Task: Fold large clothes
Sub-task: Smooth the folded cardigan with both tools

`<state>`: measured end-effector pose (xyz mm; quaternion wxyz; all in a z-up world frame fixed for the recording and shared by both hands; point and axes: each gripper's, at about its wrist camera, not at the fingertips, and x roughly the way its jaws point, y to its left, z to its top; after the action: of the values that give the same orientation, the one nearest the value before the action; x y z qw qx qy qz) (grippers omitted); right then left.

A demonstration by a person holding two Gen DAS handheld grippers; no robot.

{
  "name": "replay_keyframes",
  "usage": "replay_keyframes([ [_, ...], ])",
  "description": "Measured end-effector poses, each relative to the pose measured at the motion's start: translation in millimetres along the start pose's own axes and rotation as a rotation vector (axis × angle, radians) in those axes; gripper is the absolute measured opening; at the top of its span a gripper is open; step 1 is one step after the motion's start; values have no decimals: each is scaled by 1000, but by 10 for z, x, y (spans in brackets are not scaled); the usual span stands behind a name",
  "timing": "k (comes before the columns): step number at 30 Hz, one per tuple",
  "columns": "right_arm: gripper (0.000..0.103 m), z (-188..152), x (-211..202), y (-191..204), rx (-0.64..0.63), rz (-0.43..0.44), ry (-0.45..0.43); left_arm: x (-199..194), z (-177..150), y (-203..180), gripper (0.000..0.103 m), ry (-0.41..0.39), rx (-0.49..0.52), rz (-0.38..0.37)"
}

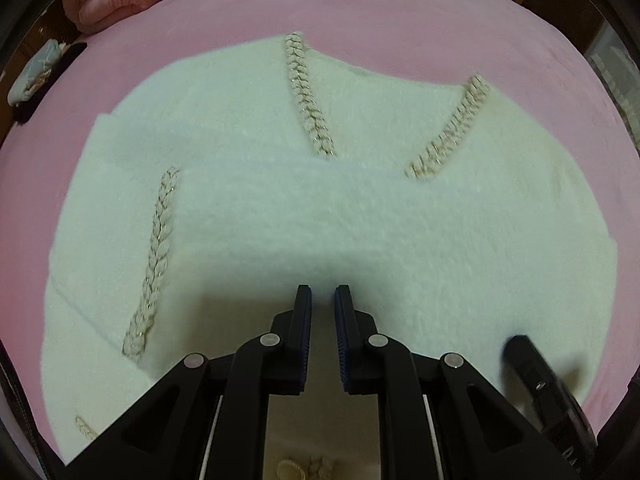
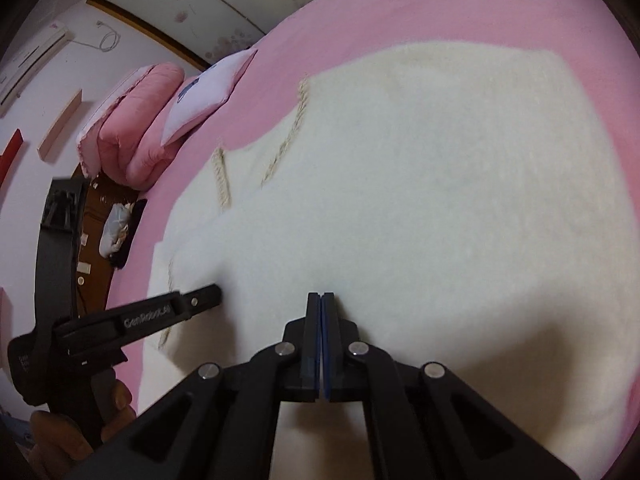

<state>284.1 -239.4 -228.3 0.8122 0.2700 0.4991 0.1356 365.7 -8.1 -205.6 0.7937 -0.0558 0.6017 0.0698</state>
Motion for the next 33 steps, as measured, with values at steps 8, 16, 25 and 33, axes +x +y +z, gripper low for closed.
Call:
replay_keyframes([
  [8, 0, 727, -154, -616, -28, -231, -128, 180, 429, 563, 37, -49, -159, 122],
  [16, 0, 950, -377, -866, 22, -400, -177, 300, 474, 676, 46, -81, -117, 245],
  [25, 0, 689, -442, -699, 108, -449, -132, 60, 489, 799, 31, -61, -57, 147],
  [33, 0, 67, -655, -563, 227, -444, -83, -3, 44, 961, 31, -25, -61, 106],
])
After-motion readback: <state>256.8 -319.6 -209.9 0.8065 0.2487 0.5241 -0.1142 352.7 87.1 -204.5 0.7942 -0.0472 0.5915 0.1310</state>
